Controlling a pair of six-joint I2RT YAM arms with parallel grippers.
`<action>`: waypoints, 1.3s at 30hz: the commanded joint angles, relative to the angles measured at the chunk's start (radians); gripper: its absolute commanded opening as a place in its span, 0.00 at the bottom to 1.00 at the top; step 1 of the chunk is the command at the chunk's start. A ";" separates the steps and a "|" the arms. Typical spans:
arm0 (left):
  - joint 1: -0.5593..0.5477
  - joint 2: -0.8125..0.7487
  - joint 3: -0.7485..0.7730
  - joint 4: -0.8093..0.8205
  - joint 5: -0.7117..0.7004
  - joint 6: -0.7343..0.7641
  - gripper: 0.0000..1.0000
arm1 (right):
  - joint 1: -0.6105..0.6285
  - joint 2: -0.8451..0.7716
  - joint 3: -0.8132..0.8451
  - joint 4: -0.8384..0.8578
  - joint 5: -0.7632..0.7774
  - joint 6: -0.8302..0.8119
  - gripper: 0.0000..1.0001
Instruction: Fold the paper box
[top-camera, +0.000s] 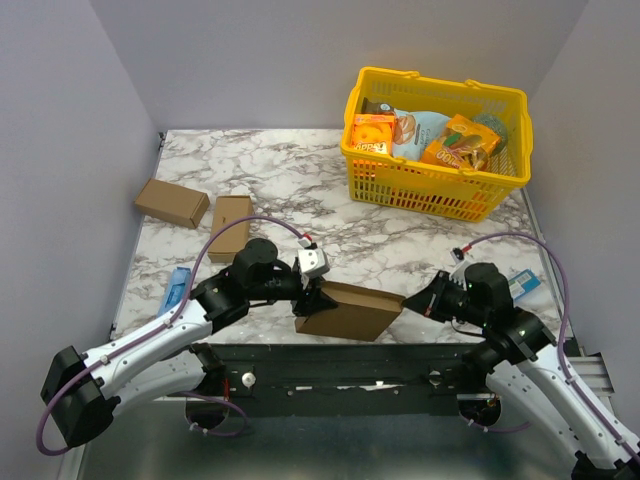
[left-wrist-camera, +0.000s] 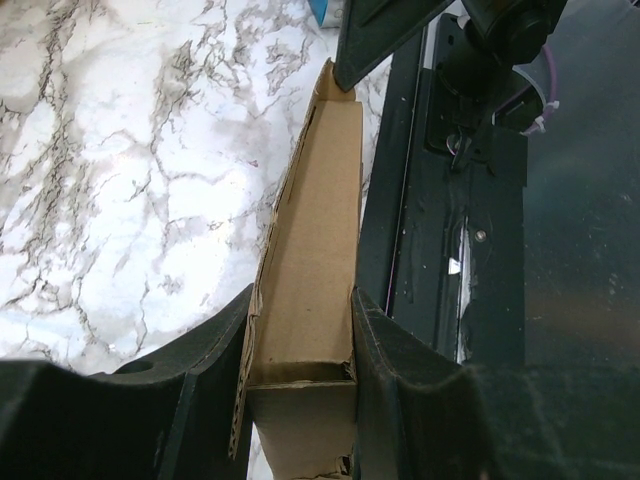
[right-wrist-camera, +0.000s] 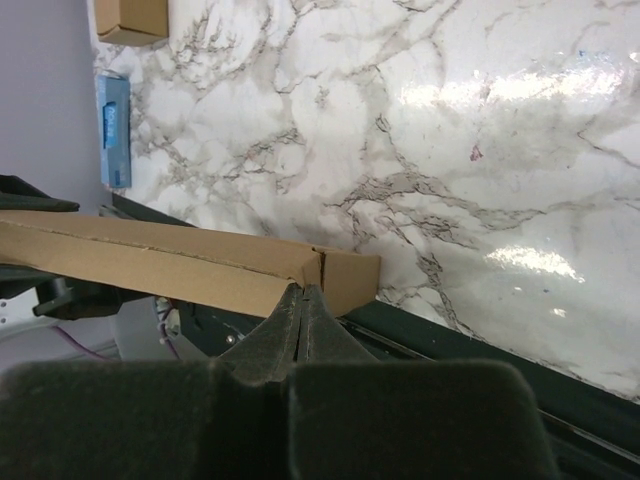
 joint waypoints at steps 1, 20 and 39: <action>0.022 0.008 -0.006 -0.024 -0.115 0.083 0.06 | 0.018 0.082 0.073 -0.331 0.095 -0.078 0.18; 0.022 0.088 0.049 -0.062 0.164 0.081 0.06 | 0.022 0.193 0.357 0.022 -0.171 -0.527 0.81; 0.025 0.058 0.067 -0.081 0.255 0.084 0.07 | 0.373 0.515 0.397 0.139 -0.217 -0.911 0.89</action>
